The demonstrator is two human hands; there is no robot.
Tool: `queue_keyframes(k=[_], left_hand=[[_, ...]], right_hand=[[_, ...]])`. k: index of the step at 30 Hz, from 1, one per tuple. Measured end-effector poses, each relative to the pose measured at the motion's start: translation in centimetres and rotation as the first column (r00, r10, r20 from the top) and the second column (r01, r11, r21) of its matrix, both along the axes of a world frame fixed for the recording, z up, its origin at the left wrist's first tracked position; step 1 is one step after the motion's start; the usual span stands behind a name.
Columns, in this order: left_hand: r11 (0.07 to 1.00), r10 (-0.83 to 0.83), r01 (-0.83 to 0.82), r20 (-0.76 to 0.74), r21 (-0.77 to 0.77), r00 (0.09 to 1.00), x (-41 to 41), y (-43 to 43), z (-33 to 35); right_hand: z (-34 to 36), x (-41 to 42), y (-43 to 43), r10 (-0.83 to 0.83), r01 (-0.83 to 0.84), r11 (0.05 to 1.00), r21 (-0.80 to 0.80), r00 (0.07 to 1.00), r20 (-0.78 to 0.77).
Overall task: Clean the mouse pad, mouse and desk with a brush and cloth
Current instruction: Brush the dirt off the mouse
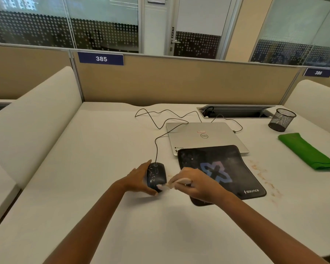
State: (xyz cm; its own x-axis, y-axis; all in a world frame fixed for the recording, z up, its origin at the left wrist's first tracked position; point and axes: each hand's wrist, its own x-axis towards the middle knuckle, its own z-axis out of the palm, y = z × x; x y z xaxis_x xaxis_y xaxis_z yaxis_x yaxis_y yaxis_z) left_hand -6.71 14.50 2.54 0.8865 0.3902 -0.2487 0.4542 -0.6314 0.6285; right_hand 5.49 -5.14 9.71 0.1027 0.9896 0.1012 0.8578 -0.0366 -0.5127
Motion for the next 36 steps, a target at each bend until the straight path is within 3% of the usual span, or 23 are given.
queue_keyframes(k=[6,10,13,17,21,26,31,36], left_hand=[[1.000,0.008,-0.008,-0.003,0.012,1.000,-0.1,-0.2,0.1],[1.000,0.008,-0.008,-0.005,-0.018,1.000,-0.2,-0.1,0.2],[1.000,0.007,-0.007,-0.011,-0.029,1.000,-0.3,0.0,0.3],[0.999,0.012,-0.013,-0.013,-0.053,1.000,-0.3,0.0,0.4],[0.999,0.020,-0.021,-0.014,-0.047,1.000,-0.4,-0.1,0.5],[0.999,0.018,-0.018,-0.006,-0.048,1.000,-0.5,-0.3,0.7],[0.998,0.021,-0.021,0.004,-0.060,1.000,-0.4,-0.2,0.6],[0.997,0.024,-0.024,0.001,-0.072,1.000,-0.4,-0.1,0.4]], right_hand=[[-1.1,-1.0,1.7,-0.199,0.226,0.974,0.007,0.868,-0.454],[-1.5,0.2,1.4,-0.276,0.299,0.953,-0.057,0.770,-0.576],[-1.6,1.5,1.2,-0.339,0.368,0.928,-0.063,0.761,-0.553],[-1.2,2.6,1.7,-0.383,0.433,0.900,0.046,0.836,-0.392],[-0.6,2.5,3.7,-0.320,0.337,0.939,0.070,0.929,-0.188],[-1.2,1.8,4.7,-0.233,0.234,0.972,-0.003,0.972,0.008],[-1.6,1.4,2.1,-0.216,0.216,0.976,0.042,0.976,-0.005],[-2.7,1.6,-1.3,-0.203,0.211,0.977,0.029,0.964,-0.170]])
